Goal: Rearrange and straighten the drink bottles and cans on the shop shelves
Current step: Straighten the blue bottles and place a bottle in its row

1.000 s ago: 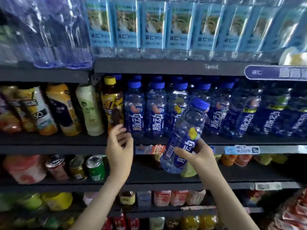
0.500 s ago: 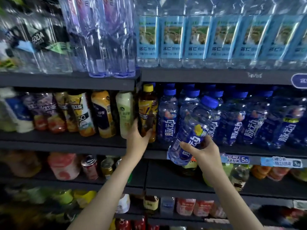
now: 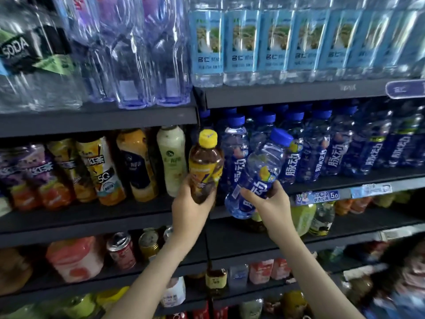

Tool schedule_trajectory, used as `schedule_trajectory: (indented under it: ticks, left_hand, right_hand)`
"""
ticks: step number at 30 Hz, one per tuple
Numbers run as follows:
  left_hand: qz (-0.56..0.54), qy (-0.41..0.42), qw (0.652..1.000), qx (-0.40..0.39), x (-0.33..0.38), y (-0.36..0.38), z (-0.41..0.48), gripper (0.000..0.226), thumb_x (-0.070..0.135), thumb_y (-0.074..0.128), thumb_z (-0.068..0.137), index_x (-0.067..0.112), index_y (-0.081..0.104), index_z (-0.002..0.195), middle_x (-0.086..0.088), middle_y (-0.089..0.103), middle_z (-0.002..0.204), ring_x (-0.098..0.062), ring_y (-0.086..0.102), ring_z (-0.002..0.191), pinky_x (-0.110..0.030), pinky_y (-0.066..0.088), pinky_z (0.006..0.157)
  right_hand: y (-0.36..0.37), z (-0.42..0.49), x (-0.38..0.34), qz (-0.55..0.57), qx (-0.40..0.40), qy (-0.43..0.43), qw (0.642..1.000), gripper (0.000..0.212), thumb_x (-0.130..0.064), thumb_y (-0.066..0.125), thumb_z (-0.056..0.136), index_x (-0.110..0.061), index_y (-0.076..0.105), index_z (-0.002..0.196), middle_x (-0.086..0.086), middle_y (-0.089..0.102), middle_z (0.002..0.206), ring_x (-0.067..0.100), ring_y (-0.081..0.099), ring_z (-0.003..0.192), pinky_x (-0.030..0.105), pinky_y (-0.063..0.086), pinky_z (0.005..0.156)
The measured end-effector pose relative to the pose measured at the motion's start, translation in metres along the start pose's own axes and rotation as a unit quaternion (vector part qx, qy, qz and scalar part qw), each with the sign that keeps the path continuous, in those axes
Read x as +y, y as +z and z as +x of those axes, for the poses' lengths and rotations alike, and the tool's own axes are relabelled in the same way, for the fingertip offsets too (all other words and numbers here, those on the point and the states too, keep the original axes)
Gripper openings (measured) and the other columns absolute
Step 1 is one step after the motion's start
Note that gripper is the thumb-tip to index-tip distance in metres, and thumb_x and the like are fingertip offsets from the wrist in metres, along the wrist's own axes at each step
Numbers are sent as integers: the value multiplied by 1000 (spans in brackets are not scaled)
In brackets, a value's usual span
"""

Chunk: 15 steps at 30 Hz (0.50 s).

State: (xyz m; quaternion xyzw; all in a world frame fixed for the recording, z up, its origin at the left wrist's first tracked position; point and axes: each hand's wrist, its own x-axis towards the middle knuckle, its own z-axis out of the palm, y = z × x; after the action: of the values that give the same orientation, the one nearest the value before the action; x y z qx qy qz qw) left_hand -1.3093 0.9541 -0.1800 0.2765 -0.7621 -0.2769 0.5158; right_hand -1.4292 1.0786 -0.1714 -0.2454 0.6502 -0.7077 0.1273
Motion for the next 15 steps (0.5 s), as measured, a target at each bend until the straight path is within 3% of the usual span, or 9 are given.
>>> schedule_trajectory:
  ticks: [2,6,9,12,15]
  left_hand:
    - [-1,28,1000,0,-7,-21,-9,42,19,84,71,3,64,104,10,60,92,7,52,88,6,34,75]
    - [-38,18,998,36,-20,-57,-12,39,37,75,76,6,63,96,2,66,90,-2,61,88,-5,42,81]
    - [-63,6,995,75,-20,-75,-8,31,26,76,74,9,59,95,5,64,89,7,61,90,-8,45,82]
    - [-40,-4,993,112,-23,-81,-3,30,16,76,72,3,60,94,3,63,85,8,58,86,-3,42,80]
    - [-22,-44,993,107,-25,-79,-3,32,13,80,72,3,62,97,2,64,84,6,57,82,-2,41,76]
  right_hand:
    - [11,0,2,-6,1,-5,1000,44,-17,83,72,-19,60,110,-5,72,100,12,69,93,44,55,89]
    - [35,4,1,-75,0,-34,997,48,-24,83,72,-23,56,112,-12,69,98,4,66,88,31,54,82]
    - [53,6,-2,-126,-15,-58,990,59,-24,84,72,-23,51,121,-14,65,101,-1,62,89,27,52,81]
    - [68,10,0,-185,-28,-85,979,77,-31,84,71,-17,41,134,-3,61,118,14,61,105,31,50,88]
    - [83,18,4,-215,-22,-104,971,83,-31,83,72,-11,36,138,5,59,124,22,58,113,23,42,83]
